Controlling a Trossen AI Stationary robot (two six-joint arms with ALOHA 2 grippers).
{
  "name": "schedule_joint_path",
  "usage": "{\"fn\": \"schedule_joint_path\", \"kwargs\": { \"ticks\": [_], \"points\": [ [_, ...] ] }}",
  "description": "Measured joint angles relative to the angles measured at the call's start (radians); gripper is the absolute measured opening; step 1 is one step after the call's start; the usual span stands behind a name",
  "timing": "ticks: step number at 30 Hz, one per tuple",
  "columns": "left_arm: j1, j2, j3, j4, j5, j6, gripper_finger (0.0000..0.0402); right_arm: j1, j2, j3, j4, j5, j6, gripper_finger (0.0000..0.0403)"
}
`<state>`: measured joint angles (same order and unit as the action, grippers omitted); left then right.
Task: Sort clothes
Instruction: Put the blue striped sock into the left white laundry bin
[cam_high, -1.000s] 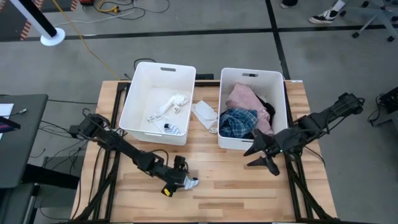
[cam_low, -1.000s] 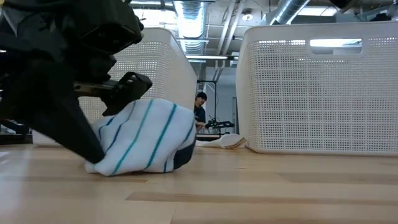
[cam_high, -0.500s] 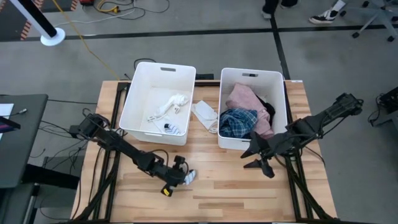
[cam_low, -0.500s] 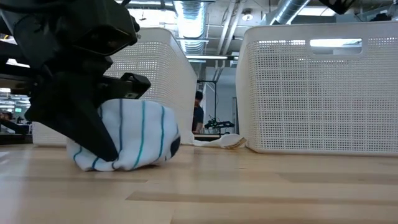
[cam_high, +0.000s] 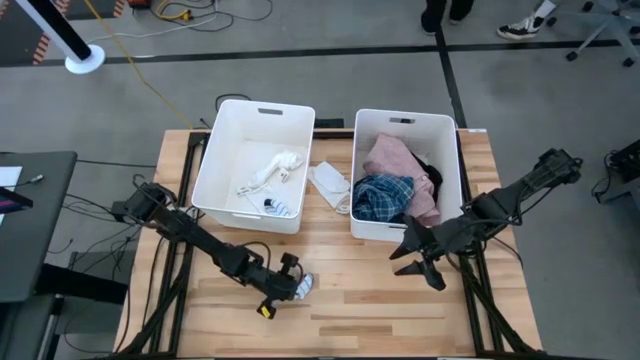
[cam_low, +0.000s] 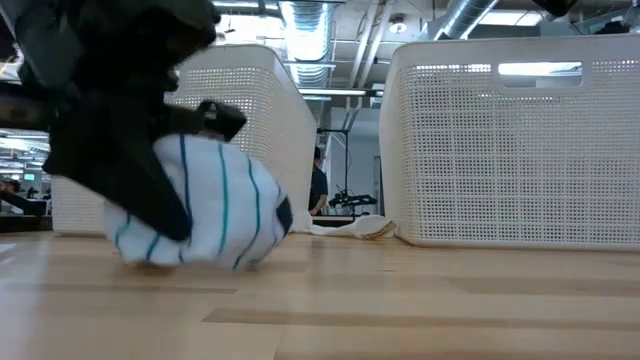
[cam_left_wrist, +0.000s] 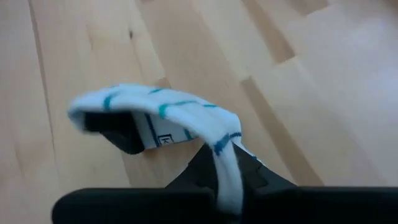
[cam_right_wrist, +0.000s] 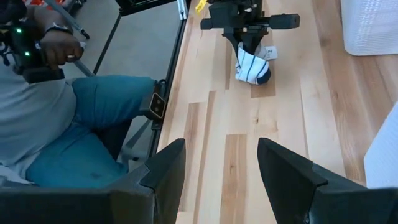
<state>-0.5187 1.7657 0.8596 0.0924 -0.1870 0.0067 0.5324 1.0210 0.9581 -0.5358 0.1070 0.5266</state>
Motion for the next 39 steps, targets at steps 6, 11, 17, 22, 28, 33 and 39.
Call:
{"fn": "schedule_joint_path", "kwargs": {
  "ticks": [6,11,17,22,28,33,39],
  "points": [
    [-0.022,-0.050,0.069,-0.093,0.000,0.048,0.0003,0.012,0.000,0.000,0.013,0.005,0.000,0.0217],
    [-0.048,-0.142,0.147,-0.204,-0.052,0.102,0.0002,0.011,0.000,0.000,0.063,0.008,-0.031,0.0217],
    [-0.073,-0.292,0.240,-0.351,-0.178,0.183,0.0002,0.011,0.000,0.000,0.242,0.025,-0.197,0.0217],
    [-0.076,-0.431,0.288,-0.439,-0.267,0.230,0.0002,-0.006,0.035,0.000,0.399,0.054,-0.361,0.0217],
    [-0.053,-0.582,0.298,-0.509,-0.299,0.268,0.0002,-0.075,0.130,0.000,0.625,0.056,-0.558,0.0217],
    [-0.008,-0.660,0.298,-0.561,-0.294,0.268,0.0002,-0.164,0.210,0.000,0.822,0.055,-0.659,0.0217],
    [0.010,-0.667,0.297,-0.549,-0.214,0.287,0.0002,-0.278,0.308,0.000,0.994,0.000,-0.685,0.0217]
  ]
}}
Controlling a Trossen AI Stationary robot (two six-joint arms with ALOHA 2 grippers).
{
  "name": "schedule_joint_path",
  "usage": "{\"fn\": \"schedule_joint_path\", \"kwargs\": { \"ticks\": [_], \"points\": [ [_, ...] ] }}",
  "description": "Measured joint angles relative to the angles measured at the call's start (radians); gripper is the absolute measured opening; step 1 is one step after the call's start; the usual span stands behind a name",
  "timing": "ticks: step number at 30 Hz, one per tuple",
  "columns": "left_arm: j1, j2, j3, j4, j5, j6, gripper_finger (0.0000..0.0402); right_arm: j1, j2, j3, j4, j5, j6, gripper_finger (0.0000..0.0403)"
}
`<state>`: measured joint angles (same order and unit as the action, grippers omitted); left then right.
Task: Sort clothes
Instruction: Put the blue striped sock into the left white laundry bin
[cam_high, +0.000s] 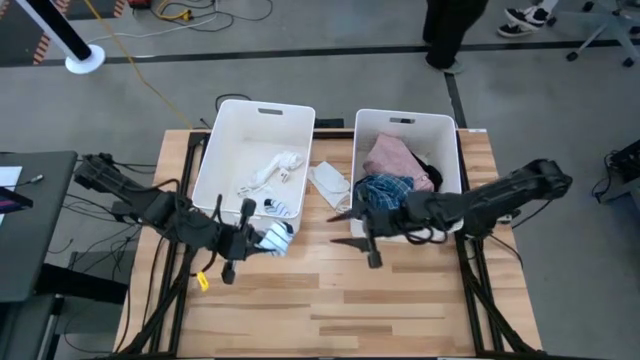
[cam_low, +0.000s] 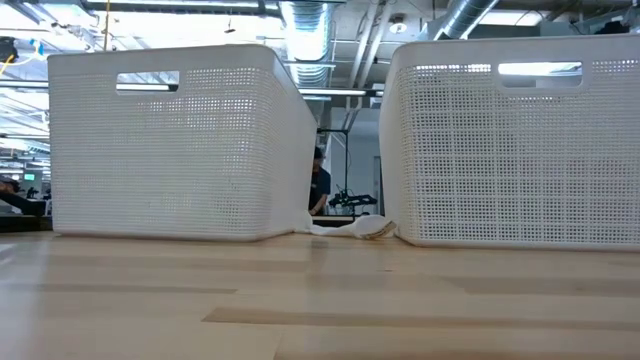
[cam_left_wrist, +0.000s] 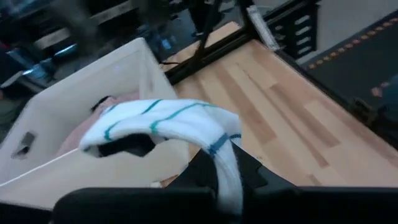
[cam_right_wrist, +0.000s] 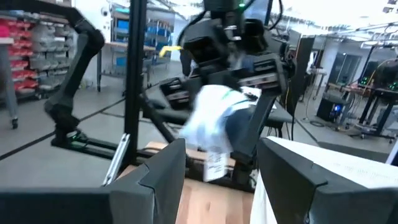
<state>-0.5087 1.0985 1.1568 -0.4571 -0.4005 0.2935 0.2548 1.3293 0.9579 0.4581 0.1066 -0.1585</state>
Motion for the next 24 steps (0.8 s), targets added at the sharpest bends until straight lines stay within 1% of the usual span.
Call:
{"fn": "schedule_joint_path", "kwargs": {
  "ticks": [2,4,8,12,18,24],
  "points": [
    [0.000,0.009,0.000,0.003,0.012,0.002,0.0002,-0.025,0.034,0.000,0.054,-0.028,0.000,0.0217],
    [0.005,0.017,0.000,0.001,0.018,0.015,0.0002,-0.042,0.071,0.017,0.075,-0.033,0.000,0.0217],
    [0.009,0.034,0.000,0.009,0.045,0.024,0.0002,-0.057,0.161,0.095,0.076,-0.055,-0.006,0.0217],
    [0.018,0.054,0.000,0.017,0.064,0.037,0.0002,-0.060,0.262,0.196,0.070,-0.067,-0.051,0.0217],
    [0.018,0.064,0.000,0.021,0.082,0.038,0.0002,-0.070,0.362,0.328,-0.067,-0.068,-0.069,0.0217],
    [0.018,0.064,0.000,0.016,0.081,0.039,0.0002,-0.071,0.425,0.382,-0.140,-0.085,-0.052,0.0216]
  ]
}}
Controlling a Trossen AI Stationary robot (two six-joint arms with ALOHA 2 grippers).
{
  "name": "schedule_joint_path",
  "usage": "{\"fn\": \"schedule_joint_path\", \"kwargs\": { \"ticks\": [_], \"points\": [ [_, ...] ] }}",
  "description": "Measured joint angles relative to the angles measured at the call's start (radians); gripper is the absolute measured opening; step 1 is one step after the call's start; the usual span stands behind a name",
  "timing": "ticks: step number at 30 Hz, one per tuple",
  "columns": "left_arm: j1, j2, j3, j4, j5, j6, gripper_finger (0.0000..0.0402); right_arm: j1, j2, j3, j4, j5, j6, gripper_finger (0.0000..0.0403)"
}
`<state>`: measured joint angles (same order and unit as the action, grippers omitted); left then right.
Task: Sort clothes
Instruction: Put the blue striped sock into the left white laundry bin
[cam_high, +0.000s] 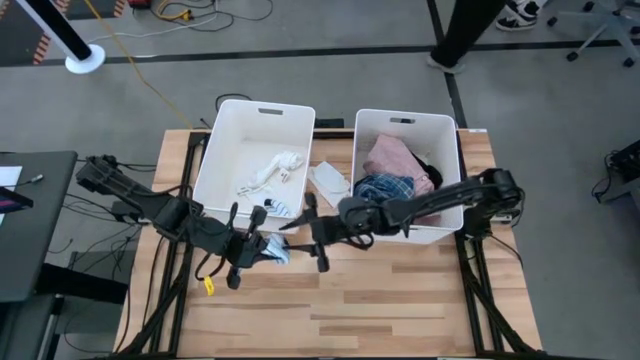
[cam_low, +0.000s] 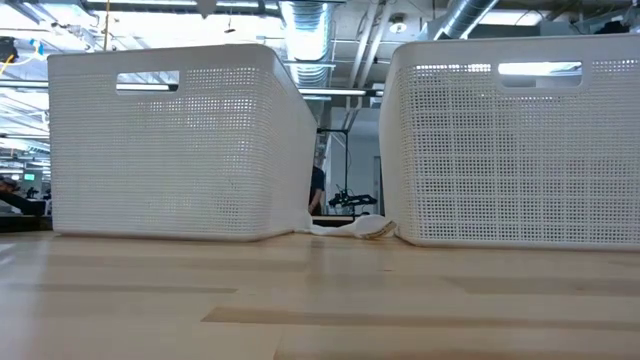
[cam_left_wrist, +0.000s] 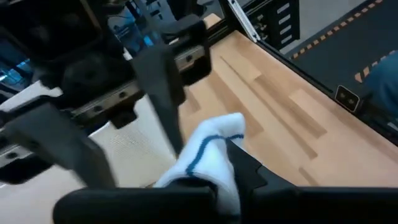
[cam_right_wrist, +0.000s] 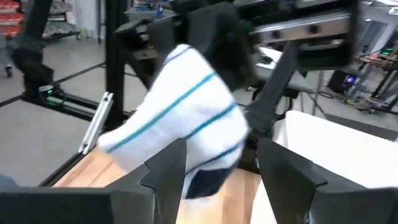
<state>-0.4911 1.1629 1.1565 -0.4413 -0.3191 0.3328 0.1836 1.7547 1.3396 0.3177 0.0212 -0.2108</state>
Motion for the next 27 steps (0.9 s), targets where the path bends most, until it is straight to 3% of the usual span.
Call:
{"fn": "schedule_joint_path", "kwargs": {
  "ticks": [6,12,14,22,27],
  "points": [
    [0.000,0.000,0.000,-0.092,-0.053,-0.022,0.0002,0.015,-0.001,0.000,-0.023,-0.027,0.000,0.0169],
    [0.000,0.000,0.000,-0.085,-0.063,-0.031,0.0002,0.020,-0.002,0.000,-0.033,-0.026,-0.033,0.0038],
    [0.000,0.000,0.000,-0.084,-0.063,-0.031,0.0002,0.020,-0.001,0.000,-0.037,-0.019,-0.050,0.0012],
    [0.000,0.000,0.000,-0.107,-0.109,-0.031,0.0002,0.024,-0.018,0.000,-0.034,0.026,-0.047,0.0017],
    [0.000,0.000,0.000,-0.130,-0.127,-0.042,0.0002,0.045,-0.032,0.000,-0.063,0.032,-0.096,0.0112]
  ]
}}
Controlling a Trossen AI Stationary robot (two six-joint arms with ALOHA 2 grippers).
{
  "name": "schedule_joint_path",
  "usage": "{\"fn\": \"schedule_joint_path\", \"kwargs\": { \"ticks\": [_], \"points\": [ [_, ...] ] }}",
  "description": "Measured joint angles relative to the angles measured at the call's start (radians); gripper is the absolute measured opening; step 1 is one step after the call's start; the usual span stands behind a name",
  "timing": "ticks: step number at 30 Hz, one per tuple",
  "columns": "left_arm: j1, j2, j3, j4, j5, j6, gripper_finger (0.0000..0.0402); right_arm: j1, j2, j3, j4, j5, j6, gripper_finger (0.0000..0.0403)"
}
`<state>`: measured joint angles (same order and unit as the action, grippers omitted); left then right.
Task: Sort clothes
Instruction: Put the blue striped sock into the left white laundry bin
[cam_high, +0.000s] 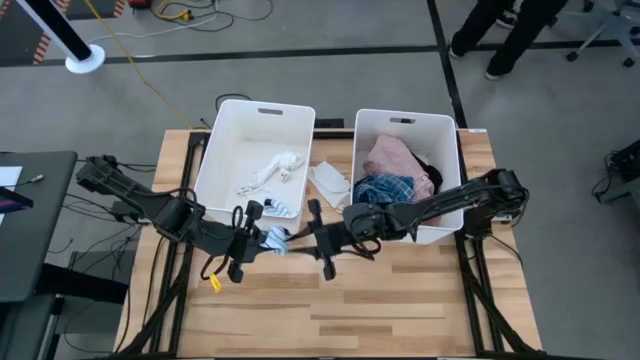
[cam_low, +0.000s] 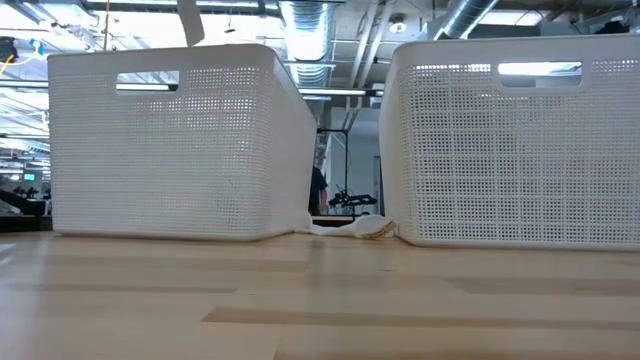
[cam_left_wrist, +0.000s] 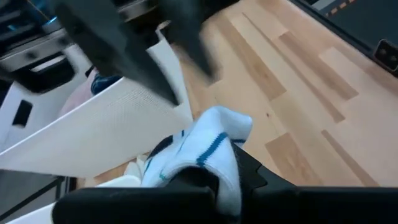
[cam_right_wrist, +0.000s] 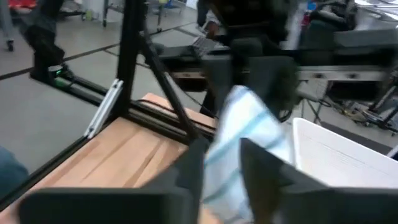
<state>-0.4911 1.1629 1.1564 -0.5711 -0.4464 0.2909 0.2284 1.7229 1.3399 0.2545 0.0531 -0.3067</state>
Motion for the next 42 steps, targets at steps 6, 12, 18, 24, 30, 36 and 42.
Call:
{"fn": "schedule_joint_path", "kwargs": {
  "ticks": [6,12,18,24,30,36,42],
  "points": [
    [0.000,0.000,0.000,0.021,-0.021,-0.003,0.0002,0.011,0.000,0.000,-0.016,0.002,0.012,0.0281],
    [0.000,0.000,0.000,0.112,0.010,-0.001,0.0002,0.003,0.000,0.000,-0.018,0.081,0.024,0.0321],
    [0.000,0.000,0.000,0.133,0.024,-0.008,0.0002,0.006,0.000,0.000,-0.020,0.141,-0.005,0.0267],
    [0.000,0.000,0.000,0.157,0.025,-0.008,0.0002,0.006,0.000,0.000,-0.047,0.144,-0.011,0.0162],
    [0.000,0.000,0.000,0.163,0.025,-0.011,0.0004,0.004,0.000,0.000,-0.056,0.144,-0.025,0.0023],
    [-0.001,0.000,0.000,0.109,0.021,-0.065,0.0044,0.014,0.001,0.000,-0.008,0.147,-0.041,0.0013],
    [-0.040,0.000,0.000,-0.082,-0.080,-0.176,0.0119,0.004,-0.003,0.001,0.044,0.163,-0.077,0.0006]
  ]
}}
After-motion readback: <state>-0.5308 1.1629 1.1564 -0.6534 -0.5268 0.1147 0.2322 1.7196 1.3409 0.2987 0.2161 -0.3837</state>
